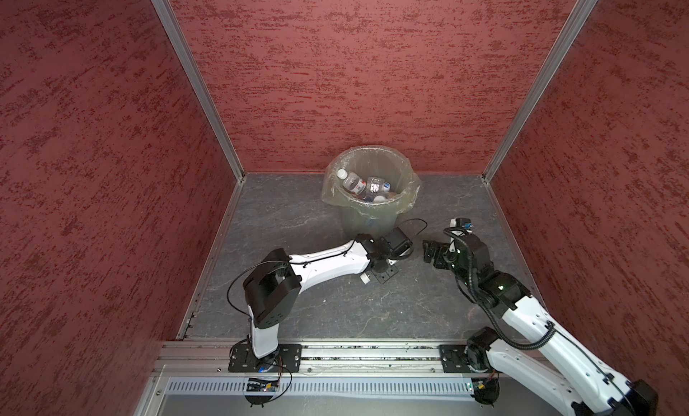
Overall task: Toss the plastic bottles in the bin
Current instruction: 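Lift the blue-label bottle upright with the left gripper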
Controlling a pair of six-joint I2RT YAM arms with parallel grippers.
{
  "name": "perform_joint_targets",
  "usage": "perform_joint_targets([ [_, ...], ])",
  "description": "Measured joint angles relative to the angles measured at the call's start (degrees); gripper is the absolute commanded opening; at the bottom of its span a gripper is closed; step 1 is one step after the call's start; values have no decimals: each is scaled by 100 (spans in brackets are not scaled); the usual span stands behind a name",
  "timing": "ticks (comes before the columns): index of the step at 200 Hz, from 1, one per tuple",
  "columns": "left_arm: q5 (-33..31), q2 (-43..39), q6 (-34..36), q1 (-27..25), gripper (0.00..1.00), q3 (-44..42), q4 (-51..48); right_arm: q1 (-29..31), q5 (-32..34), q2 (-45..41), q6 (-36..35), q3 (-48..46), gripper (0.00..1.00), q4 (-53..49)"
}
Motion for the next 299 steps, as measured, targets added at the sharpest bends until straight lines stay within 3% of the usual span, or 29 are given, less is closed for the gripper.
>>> perform_joint_targets([
  [116, -540, -2651, -107, -289, 37, -1419, 1200, 0, 0, 4, 2, 0, 99, 0],
  [182, -1298, -4402, -262, -315, 37, -1978, 1827, 0, 0, 90, 2, 0, 99, 2],
  [299, -2505, -7267, -1231, -319, 36, -3368, 1941, 0, -46, 481, 2, 0, 99, 98],
])
